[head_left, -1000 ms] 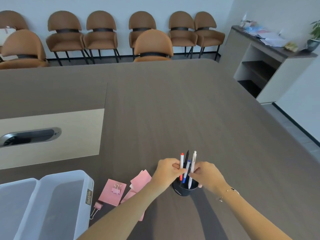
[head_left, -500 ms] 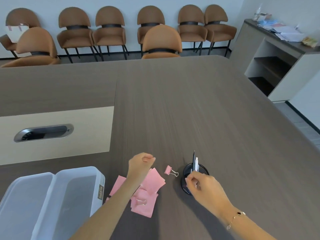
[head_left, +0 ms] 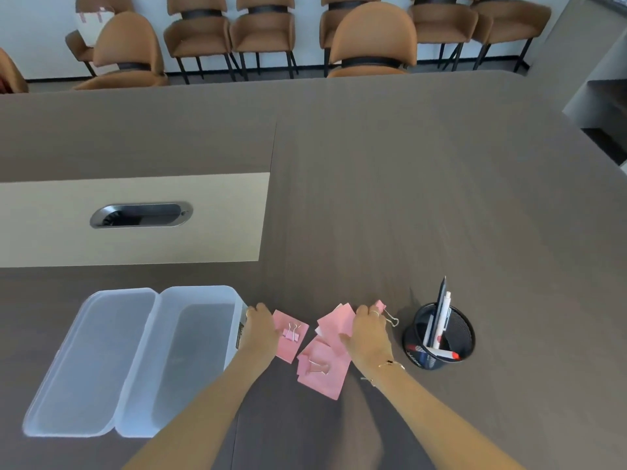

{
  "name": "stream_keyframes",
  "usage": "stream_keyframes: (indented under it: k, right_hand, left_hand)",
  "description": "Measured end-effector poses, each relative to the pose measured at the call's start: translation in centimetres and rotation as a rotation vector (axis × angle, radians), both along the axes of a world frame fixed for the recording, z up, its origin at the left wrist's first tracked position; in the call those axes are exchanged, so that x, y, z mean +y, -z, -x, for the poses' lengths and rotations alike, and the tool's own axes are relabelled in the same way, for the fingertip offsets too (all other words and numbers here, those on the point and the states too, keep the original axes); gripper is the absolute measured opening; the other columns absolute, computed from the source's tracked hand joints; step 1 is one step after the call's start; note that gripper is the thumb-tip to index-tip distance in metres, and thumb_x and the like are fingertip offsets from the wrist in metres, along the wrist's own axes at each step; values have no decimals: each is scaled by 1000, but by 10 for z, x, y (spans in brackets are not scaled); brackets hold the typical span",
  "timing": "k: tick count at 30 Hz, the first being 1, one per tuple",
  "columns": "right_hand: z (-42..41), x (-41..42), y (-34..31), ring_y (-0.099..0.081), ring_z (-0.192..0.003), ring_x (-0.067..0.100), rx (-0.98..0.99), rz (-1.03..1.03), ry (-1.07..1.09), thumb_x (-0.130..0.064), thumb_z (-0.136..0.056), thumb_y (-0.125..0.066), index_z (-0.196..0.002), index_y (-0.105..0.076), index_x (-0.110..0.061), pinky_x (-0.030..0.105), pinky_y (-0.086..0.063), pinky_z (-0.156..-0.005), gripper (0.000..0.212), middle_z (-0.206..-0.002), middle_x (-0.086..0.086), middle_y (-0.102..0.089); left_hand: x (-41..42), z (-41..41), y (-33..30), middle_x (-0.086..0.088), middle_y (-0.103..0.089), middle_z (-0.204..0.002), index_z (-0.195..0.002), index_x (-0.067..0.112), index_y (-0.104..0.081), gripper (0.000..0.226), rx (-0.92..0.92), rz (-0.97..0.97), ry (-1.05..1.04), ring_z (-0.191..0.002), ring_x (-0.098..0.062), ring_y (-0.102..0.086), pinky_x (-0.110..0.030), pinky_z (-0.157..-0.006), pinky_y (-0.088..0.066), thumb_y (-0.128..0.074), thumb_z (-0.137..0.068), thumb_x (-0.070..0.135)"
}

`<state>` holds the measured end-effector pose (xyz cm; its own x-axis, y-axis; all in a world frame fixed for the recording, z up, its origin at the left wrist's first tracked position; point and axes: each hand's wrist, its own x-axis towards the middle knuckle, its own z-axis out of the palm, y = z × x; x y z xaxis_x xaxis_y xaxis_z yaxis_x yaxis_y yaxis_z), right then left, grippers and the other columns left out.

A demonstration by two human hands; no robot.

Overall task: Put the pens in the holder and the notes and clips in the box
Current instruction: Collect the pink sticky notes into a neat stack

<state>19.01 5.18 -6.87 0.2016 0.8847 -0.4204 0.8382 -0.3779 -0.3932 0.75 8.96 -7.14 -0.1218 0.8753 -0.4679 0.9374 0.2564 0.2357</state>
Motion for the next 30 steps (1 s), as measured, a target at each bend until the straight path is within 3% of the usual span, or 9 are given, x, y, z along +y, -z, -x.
stream_keyframes:
  k: [6,10,12,14,16,20,24,27,30]
  right_hand:
    - [4,9,4,-46,-119,32,-77,50,56,-20,-77,-68,-115,-43,-2,34,-48,-91,49,-129,17,-45]
    - [0,16,6,-48,-119,32,-76,116,136,-23,-70,-73,-115,-46,0,35,-47,-93,57,-127,17,-49]
    - [-2,18,7,-49,-118,32,-86,134,156,-25,-69,-75,-115,-47,-1,35,-47,-94,59,-125,17,-51]
    - [-2,16,7,-53,-114,32,-123,110,114,-25,-69,-72,-112,-50,-3,36,-47,-93,53,-121,15,-56]
    - [-1,13,10,-59,-107,33,-91,90,89,-19,-72,-68,-109,-50,-5,36,-46,-89,43,-112,13,-62]
    - [-7,10,9,-59,-78,27,314,64,248,-8,-73,-60,-87,-58,-6,29,-45,-63,15,-83,9,-62]
    - [-21,-7,2,-55,-70,16,652,96,292,-10,-69,-65,-84,-68,0,27,-41,-63,18,-75,3,-63]
    - [-23,-22,7,-60,-74,19,630,186,208,-19,-52,-66,-90,-69,1,30,-46,-67,42,-79,6,-67]
    - [-21,-25,1,-59,-71,21,584,88,302,-15,-58,-65,-85,-67,2,29,-44,-63,32,-74,7,-65]
  left_hand:
    - [8,-1,7,-7,-49,-84,-100,4,-49,26,-125,29,-118,-81,-23,-50,-28,-63,-41,-65,-81,12]
    - [12,3,12,-2,-34,-61,-64,10,-42,20,-154,30,-152,-53,-14,-40,-21,-44,-26,-57,-77,6]
    - [13,5,15,-2,-36,-61,-56,12,-42,27,-155,32,-134,-59,-18,-44,-21,-44,-26,-58,-77,8]
    - [10,5,12,-2,-36,-68,-59,12,-44,27,-143,38,-90,-77,-23,-45,-23,-50,-30,-59,-81,12]
    - [9,4,7,-5,-41,-81,-81,5,-54,12,-142,20,-69,-83,-24,-45,-26,-59,-35,-61,-82,15]
    - [9,3,-1,-10,-53,-89,-108,1,-49,31,-205,29,-82,-81,-25,-55,-34,-65,-43,-62,-82,12]
    - [11,6,-11,-15,-61,-101,-110,1,-52,35,-230,14,-77,-94,-31,-63,-38,-77,-51,-66,-81,14]
    - [13,8,-21,-15,-62,-97,-99,0,-60,23,-268,-18,-77,-83,-26,-56,-34,-69,-45,-66,-81,13]
    - [16,11,-29,-15,-62,-90,-83,4,-58,8,-295,-77,-53,-77,-24,-52,-31,-65,-38,-63,-82,11]
